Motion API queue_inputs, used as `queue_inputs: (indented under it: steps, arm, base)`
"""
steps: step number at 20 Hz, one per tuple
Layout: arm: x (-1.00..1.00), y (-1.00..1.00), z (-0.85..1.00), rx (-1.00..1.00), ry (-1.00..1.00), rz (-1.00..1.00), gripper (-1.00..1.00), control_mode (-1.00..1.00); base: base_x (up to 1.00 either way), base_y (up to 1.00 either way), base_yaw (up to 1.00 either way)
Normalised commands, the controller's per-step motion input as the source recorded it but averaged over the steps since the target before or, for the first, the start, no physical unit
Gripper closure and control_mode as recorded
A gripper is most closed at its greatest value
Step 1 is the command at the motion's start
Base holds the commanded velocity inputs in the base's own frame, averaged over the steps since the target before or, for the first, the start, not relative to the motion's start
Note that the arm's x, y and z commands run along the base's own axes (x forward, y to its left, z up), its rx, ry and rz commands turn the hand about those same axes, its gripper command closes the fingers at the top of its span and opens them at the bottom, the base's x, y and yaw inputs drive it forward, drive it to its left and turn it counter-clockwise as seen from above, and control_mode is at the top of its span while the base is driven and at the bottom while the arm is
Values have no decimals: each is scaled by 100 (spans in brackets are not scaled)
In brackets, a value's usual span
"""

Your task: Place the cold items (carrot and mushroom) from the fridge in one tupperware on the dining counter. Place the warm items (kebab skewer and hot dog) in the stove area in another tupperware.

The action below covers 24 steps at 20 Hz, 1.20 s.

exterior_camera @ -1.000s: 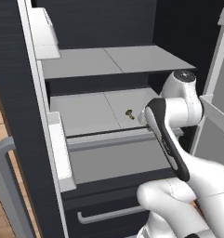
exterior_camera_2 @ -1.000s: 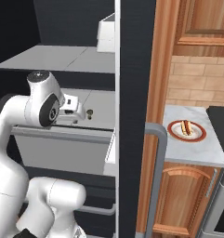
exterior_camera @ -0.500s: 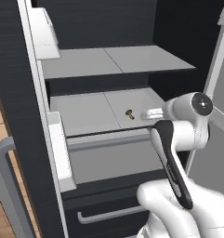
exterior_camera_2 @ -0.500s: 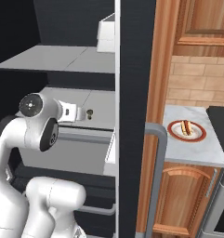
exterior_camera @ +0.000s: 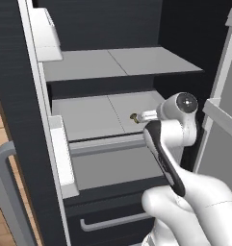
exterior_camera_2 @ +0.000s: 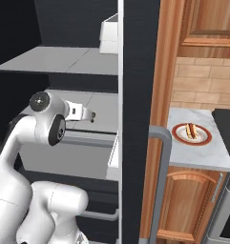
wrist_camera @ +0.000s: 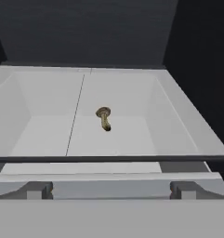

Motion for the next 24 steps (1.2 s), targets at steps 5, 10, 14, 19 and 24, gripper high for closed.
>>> queue_inputs:
  steps: [5, 10, 14, 19, 24]
  arm:
    - [70, 0, -21, -1, 8, -3, -100, -100]
    - [52, 0, -42, 0, 4, 2, -100, -100]
    - [61, 0, -23, 1, 15, 13, -100, -100]
    - [55, 0, -31, 1, 20, 5, -100, -100]
    - [53, 11, -18, 0, 2, 0, -100, -100]
  base:
    - [0, 0, 0]
    - [0, 0, 0]
    - [0, 0, 0]
    - [0, 0, 0]
    - [0, 0, 0]
